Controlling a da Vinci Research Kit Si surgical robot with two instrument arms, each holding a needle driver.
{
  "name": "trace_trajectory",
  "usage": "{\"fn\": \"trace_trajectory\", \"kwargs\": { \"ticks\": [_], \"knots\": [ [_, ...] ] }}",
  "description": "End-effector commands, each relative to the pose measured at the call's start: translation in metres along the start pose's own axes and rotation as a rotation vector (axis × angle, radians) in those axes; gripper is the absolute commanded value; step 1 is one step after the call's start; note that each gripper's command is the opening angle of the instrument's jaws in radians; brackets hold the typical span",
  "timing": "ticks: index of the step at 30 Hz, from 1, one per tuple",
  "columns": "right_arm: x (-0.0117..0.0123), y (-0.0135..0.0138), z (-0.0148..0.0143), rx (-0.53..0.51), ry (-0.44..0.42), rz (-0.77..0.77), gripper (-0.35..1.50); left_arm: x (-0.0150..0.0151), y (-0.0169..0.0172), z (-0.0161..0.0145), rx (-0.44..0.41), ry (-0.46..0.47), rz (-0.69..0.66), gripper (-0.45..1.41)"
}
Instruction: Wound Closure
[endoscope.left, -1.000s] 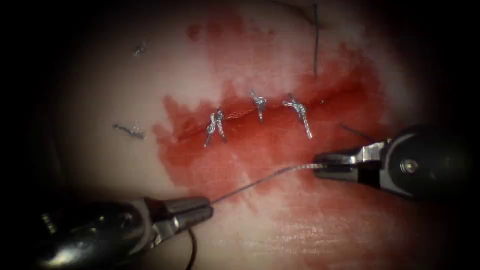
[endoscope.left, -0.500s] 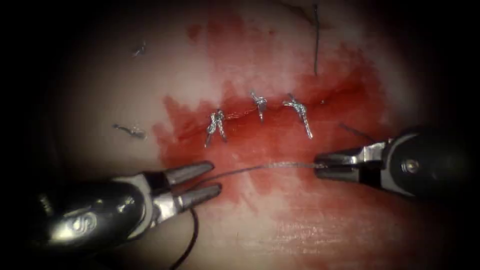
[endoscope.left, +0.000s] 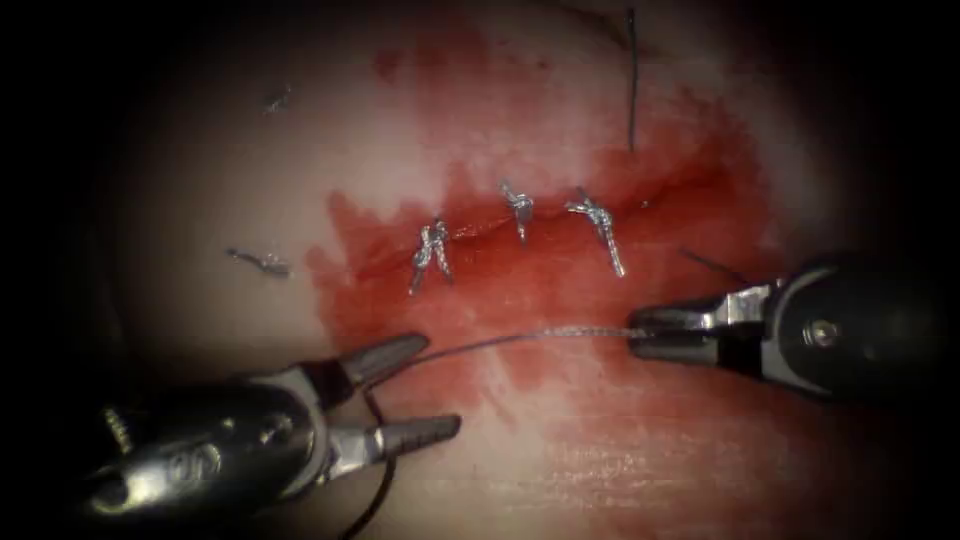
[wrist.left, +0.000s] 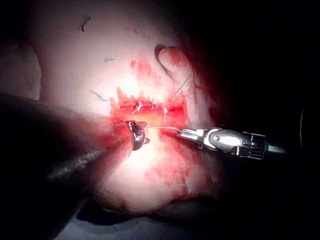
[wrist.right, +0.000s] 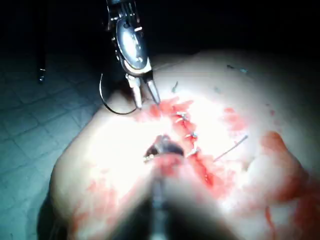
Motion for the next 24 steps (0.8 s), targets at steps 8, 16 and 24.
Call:
{"fn": "trace_trajectory", "kwargs": {
  "ticks": [8, 16, 24],
  "knots": [
    [0.0003, 0.0001, 0.001, -0.003, 0.006, 0.0, -0.35, -0.0007, -0.0001, 0.0008, 0.027, 0.028, -0.049, -0.35],
    [0.0003, 0.0001, 0.001, -0.001, 0.012, 0.001, -0.35, -0.0015, 0.0001, -0.0001, -0.03, -0.001, -0.168, -0.35],
    [0.0003, 0.0001, 0.001, -0.002, 0.014, 0.001, -0.35, -0.0012, -0.0003, -0.0006, -0.06, 0.042, -0.077, -0.35]
  ]
}}
